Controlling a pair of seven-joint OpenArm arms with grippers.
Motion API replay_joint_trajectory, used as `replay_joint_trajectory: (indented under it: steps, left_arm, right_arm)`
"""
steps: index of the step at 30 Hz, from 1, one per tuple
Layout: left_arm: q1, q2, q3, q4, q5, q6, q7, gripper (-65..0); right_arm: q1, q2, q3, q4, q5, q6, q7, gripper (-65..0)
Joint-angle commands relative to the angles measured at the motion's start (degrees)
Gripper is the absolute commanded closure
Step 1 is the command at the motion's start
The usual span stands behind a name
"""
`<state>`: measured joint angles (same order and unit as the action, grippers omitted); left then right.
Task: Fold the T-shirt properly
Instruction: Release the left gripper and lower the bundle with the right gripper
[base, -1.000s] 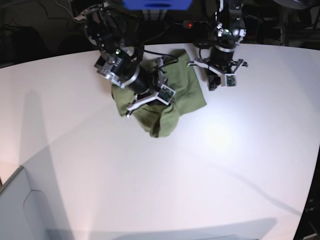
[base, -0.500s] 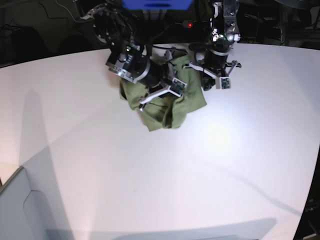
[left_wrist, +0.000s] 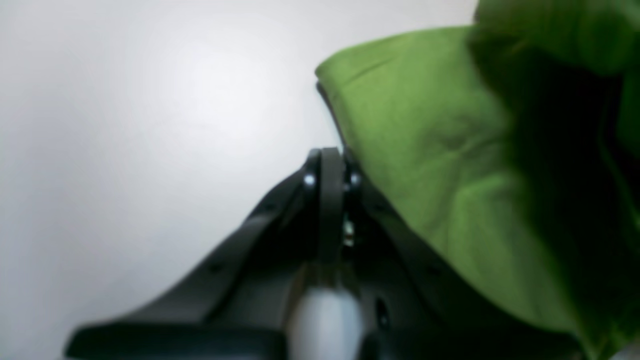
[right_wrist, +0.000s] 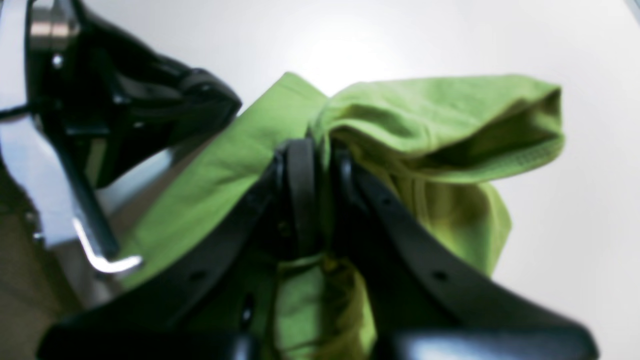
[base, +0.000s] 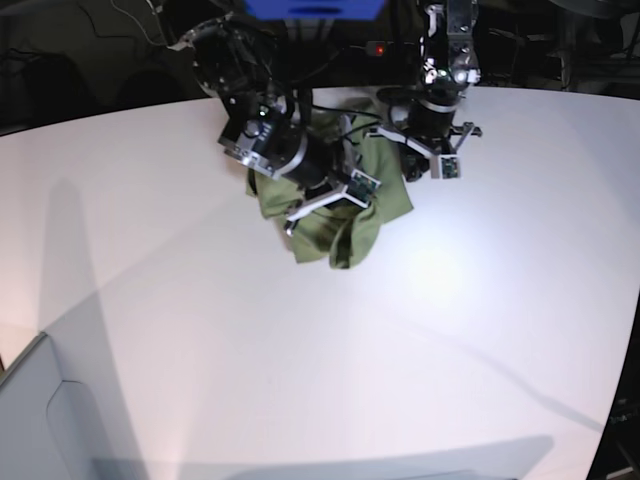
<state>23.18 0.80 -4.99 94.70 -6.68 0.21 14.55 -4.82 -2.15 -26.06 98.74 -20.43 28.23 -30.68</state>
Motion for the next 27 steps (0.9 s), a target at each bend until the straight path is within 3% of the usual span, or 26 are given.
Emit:
replay_joint_trajectory:
  steps: [1,6,9,12,20,27]
  left_arm:
    - [-0.10,-0.05,0.03,0.82,-0.22,-0.16,-1.32,0.0]
    - [-0.28,-0.05,0.03,0.82,-0.22,-0.16,-1.32,0.0]
    - [-0.28,-0.14,0.03,0.91,-0.22,-0.16,-1.32,0.0]
    - [-0.28,-0.14,0.03,1.09,-0.22,-0.16,-1.32,0.0]
    - [1.83,-0.23,-0.50,3.46,-0.22,-0.16,-1.40,0.0]
    - [5.26,-1.90,-0.94,9.35,-0.22,-0.16,-1.40,0.0]
  right_arm:
    - [0.82,-0.88,-0.27,0.47,0.78,-0.14,1.45,-2.8]
    - [0.20,-0.79,-0.27,0.82,0.78,-0.14,1.45,-24.7]
    - [-0.85,-0.62,0.26,5.13,0.69,-0.14,1.45,-33.6]
    - [-1.73,0.79,4.31,10.67,0.69,-0.32,1.45,-34.8]
    - [-5.69,0.97,17.76,16.03,0.69,-0.14,1.09,-35.8]
    - [-9.29,1.32,20.13,15.68,0.95,-0.05,1.01,-46.5]
